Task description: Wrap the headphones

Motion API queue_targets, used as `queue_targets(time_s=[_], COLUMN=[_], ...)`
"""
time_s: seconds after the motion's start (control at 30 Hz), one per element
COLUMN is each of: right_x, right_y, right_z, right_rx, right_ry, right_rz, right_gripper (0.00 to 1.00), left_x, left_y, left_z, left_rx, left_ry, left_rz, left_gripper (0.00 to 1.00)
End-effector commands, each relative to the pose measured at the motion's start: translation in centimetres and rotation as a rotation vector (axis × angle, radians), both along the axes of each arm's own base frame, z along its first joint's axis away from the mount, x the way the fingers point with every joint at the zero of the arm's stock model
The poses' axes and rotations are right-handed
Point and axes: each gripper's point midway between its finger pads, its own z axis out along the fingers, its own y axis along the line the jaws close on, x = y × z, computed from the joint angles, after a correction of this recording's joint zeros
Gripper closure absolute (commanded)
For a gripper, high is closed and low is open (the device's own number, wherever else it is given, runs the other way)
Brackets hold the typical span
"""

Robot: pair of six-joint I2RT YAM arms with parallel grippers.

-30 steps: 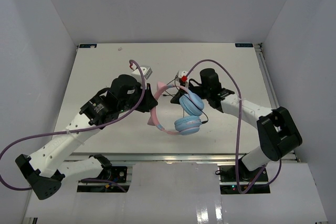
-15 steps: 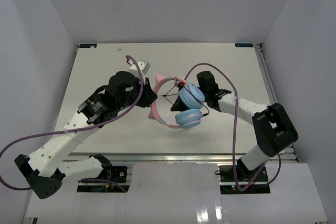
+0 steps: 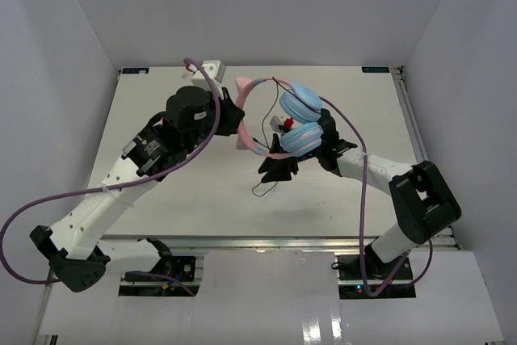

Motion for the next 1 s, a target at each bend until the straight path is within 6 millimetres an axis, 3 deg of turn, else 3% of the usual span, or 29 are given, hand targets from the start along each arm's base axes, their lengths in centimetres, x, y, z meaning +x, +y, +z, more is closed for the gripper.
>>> queue_targets(time_s=[0.0, 0.13, 0.37, 0.7, 0.97], right_x=[-2.1, -2.3, -3.1, -4.0, -6.8], right_y=[-0.6, -0.7, -0.1, 0.4, 1.4], right_z=[2.4, 2.8, 3.4, 3.9, 4.5], right_rx=[0.069, 0.084, 0.105, 0.151, 0.189], right_ry=[-0.010, -0.015, 0.056, 0.114, 0.152], right_rz=[0.065, 0.070, 0.085, 0.089, 0.203], right_gripper=[0.46, 0.37, 0.33, 0.30, 0.32], left_x=[1.0, 1.3, 2.1, 3.2, 4.0], left_y=[0.3, 0.6, 0.4, 2.0, 1.9], left_z=[5.4, 6.2, 8.3, 10.9, 11.7], left_rx=[-0.152, -0.189, -0.298, -0.414, -0.401], left_ry=[-0.112, -0.133, -0.182, -0.260, -0.263], left_rz=[0.074, 0.104, 0.139, 0.261, 0.283], left_gripper=[1.00, 1.00, 1.00, 1.00, 1.00])
